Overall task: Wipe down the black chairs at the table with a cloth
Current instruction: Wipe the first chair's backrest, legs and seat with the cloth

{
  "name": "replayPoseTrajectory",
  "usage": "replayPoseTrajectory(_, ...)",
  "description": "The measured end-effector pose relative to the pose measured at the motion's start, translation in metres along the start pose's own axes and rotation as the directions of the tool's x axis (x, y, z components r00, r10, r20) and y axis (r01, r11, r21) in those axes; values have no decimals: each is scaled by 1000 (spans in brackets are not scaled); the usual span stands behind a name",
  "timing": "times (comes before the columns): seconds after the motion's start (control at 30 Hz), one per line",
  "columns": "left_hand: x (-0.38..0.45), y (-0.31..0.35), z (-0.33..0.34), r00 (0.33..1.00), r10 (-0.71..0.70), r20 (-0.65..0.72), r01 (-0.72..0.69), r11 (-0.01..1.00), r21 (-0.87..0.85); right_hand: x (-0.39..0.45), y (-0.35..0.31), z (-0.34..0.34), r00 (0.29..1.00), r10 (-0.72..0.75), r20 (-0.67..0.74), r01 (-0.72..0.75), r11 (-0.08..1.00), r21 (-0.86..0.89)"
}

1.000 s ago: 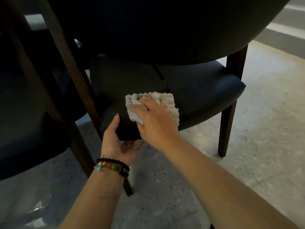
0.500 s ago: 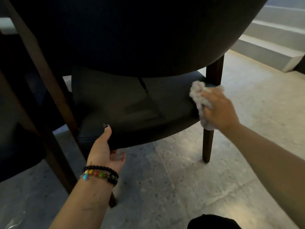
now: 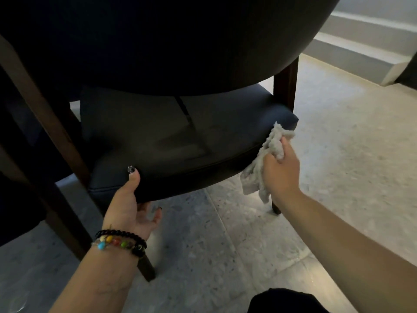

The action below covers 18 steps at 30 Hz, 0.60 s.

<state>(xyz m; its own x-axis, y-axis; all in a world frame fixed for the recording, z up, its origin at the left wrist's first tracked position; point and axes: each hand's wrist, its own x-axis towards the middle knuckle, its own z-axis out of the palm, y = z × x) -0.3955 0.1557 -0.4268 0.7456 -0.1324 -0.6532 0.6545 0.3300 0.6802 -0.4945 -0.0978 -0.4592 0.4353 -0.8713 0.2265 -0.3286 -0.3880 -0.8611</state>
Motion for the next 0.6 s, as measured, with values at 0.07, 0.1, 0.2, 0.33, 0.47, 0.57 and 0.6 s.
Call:
replayPoseTrajectory(0.07, -1, 0, 0, 1000, -2, 5, 2, 1000, 1, 11, 0, -8, 993, -26, -119, 17, 997, -73)
replayPoseTrajectory(0.1, -1, 0, 1, 1000, -2, 4, 2, 1000, 5, 27, 1, -14, 982, 23, -186, -43, 994, -101)
replayPoseTrajectory(0.2, 2, 3, 0, 1000, 0, 8, 0, 1000, 17, 70, -5, -29, 958, 194, -210, -220, 970, -107)
replayPoseTrajectory(0.33, 3, 1, -4, 1000, -10, 6, 10, 1000, 25, 47, -26, -5, 944, 311, -113, -311, 950, 20)
replayPoseTrajectory(0.47, 2, 1, -3, 1000, -17, 20, 17, 1000, 25, -38, -39, 30, 968, 243, -64, -234, 965, 116)
replayPoseTrajectory(0.57, 5, 3, -4, 999, -22, 23, 22, 1000, 0, -59, -49, 31, 960, 279, 19, -272, 918, 288)
replayPoseTrajectory(0.6, 6, 3, -4, 999, -26, 28, 26, 1000, -16, -48, -46, 27, 940, 342, 11, -328, 891, 314)
